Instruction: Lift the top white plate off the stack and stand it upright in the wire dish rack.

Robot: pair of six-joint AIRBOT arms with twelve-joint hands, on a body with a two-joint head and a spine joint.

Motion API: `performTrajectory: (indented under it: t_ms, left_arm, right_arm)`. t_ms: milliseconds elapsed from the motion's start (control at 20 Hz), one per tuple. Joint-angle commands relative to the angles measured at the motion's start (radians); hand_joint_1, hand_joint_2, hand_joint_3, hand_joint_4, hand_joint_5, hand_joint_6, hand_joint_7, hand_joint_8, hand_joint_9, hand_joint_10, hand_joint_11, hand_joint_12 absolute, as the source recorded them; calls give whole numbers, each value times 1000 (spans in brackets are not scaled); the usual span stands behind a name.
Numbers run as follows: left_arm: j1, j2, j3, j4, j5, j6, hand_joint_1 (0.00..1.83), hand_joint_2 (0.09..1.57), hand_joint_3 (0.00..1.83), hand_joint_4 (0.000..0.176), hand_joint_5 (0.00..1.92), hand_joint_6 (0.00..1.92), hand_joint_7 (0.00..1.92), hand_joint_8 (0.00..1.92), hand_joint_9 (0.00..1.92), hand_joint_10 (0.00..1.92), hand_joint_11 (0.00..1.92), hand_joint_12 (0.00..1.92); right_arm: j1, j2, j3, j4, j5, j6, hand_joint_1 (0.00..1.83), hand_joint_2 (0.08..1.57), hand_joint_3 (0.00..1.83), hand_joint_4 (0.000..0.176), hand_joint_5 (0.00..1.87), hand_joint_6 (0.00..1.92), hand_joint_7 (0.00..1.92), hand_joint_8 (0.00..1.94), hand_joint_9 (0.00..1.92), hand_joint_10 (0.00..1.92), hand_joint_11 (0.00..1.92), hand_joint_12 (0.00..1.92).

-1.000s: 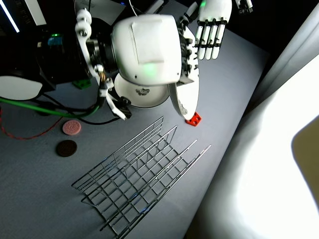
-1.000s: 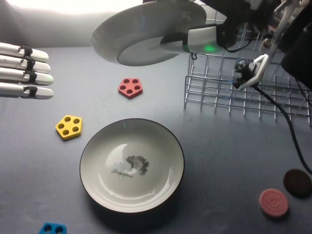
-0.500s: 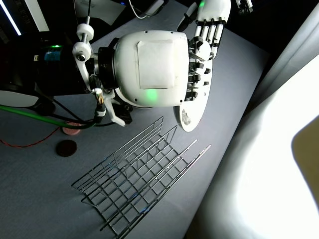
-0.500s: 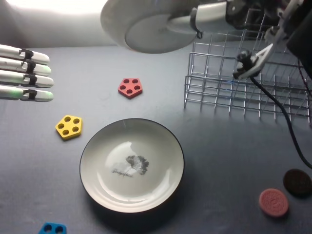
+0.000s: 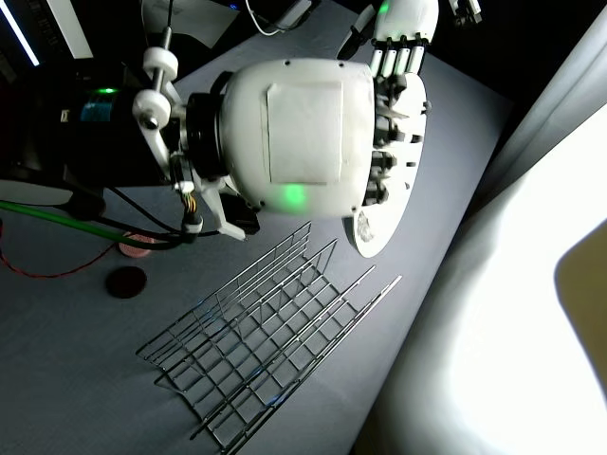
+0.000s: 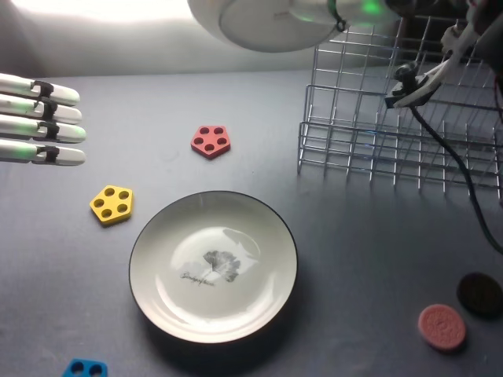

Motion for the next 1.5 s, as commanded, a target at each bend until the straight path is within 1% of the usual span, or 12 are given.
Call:
performTrajectory:
  t_ms: [0, 500, 650, 800, 850, 900, 950, 1050, 1300, 1350, 1400, 1450]
  left_arm:
    - [-20, 11, 4, -73, -45, 9, 35, 865, 0, 0, 0, 0, 0, 0, 0, 0, 0, 0]
    - [-20, 12, 4, -72, -23, 61, 26, 861, 0, 0, 0, 0, 0, 0, 0, 0, 0, 0]
    - [-20, 13, 4, -72, -22, 81, 22, 869, 2, 0, 0, 0, 0, 0, 0, 0, 0, 0]
    - [-20, 13, 4, -72, -20, 81, 35, 867, 1, 0, 0, 0, 0, 0, 1, 0, 12, 5]
    - [-20, 14, 4, -72, -19, 81, 30, 865, 0, 0, 0, 0, 0, 0, 0, 0, 11, 5]
    - [-19, 14, 4, -68, -20, 80, 14, 867, 1, 0, 0, 0, 0, 0, 0, 0, 7, 3]
    - [-19, 15, 4, -65, -21, 80, 17, 868, 1, 0, 0, 0, 0, 0, 0, 0, 4, 2]
    - [-19, 17, 4, -58, -25, 78, 22, 863, 0, 0, 0, 0, 4, 1, 0, 0, 11, 5]
    - [-20, 23, 4, -53, -24, 74, 33, 862, 0, 0, 0, 0, 3, 1, 0, 0, 22, 10]
    - [-20, 23, 4, -53, -24, 74, 21, 864, 0, 0, 0, 0, 0, 0, 0, 0, 4, 2]
    - [-20, 23, 4, -53, -24, 74, 17, 865, 0, 0, 0, 0, 0, 0, 0, 0, 6, 3]
    - [-20, 23, 3, -53, -24, 73, 33, 864, 0, 0, 0, 0, 0, 0, 0, 0, 0, 0]
  right_arm:
    - [27, 14, 4, -13, 133, 22, 1493, 1069, 0, 0, 916, 1065, 1104, 579, 1040, 789, 959, 1376]
    - [27, 21, 3, 43, 106, 24, 1493, 1073, 1, 0, 888, 1072, 1049, 669, 1056, 799, 964, 1378]
    - [31, 23, 7, 73, 69, 44, 1492, 1071, 0, 0, 900, 1082, 1077, 613, 1041, 801, 970, 1364]
    - [34, 24, 12, 54, 41, 91, 1489, 1090, 0, 0, 869, 1142, 1009, 716, 991, 882, 949, 1391]
    - [35, 26, 14, 38, 33, 111, 1399, 1102, 0, 0, 871, 1192, 1021, 768, 1004, 973, 999, 862]
    - [35, 29, 15, 36, 25, 127, 1380, 1108, 0, 0, 867, 1212, 1016, 786, 996, 1011, 1087, 578]
    - [35, 31, 15, 36, 21, 128, 1377, 1107, 2, 0, 865, 1214, 1026, 779, 990, 1025, 1146, 425]
    - [35, 36, 19, 41, 14, 130, 1379, 1099, 0, 0, 887, 1178, 1039, 758, 1015, 990, 1212, 291]
    - [35, 36, 45, 47, 5, 150, 1377, 1106, 1, 0, 863, 1202, 1018, 790, 1010, 1011, 1238, 214]
    - [35, 38, 48, 52, 2, 150, 1468, 1088, 0, 0, 872, 1134, 1038, 694, 1006, 894, 1013, 1149]
    - [35, 39, 49, 56, 1, 150, 1485, 1089, 1, 0, 866, 1137, 1025, 701, 991, 892, 957, 1352]
    - [35, 40, 50, 61, -2, 150, 1490, 1086, 0, 0, 855, 1141, 1045, 674, 1002, 870, 955, 1382]
